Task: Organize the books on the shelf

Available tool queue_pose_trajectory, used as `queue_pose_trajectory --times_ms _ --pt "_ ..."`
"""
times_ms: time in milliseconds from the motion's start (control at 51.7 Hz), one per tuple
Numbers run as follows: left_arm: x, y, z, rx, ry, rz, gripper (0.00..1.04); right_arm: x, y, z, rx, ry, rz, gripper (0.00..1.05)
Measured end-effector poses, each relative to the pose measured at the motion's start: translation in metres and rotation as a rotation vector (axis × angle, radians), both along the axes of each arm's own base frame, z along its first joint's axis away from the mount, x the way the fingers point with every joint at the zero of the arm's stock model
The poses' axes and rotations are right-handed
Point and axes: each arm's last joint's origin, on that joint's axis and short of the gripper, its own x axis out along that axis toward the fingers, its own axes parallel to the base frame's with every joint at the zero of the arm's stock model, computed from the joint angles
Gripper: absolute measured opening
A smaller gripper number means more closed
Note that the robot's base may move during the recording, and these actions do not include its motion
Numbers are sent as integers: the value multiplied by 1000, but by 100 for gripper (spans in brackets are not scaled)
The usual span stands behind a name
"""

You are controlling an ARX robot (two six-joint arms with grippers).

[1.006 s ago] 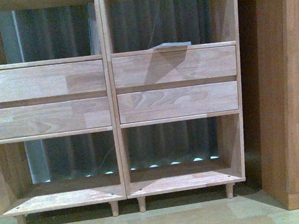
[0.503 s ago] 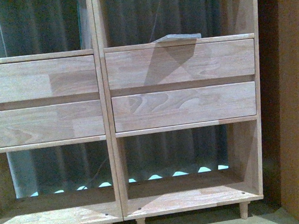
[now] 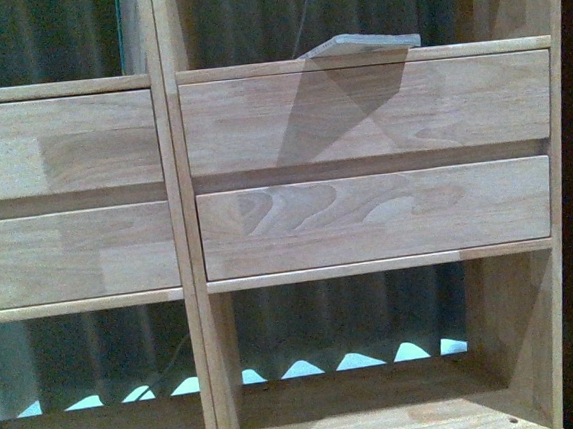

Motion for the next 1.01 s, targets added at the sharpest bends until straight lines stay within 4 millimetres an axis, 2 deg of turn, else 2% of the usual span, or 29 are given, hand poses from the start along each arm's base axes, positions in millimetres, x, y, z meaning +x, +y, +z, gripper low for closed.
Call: queue_pose_trajectory --times_ms 1006 --pt "0 0 0 0 0 0 98 0 0 0 0 0 0 98"
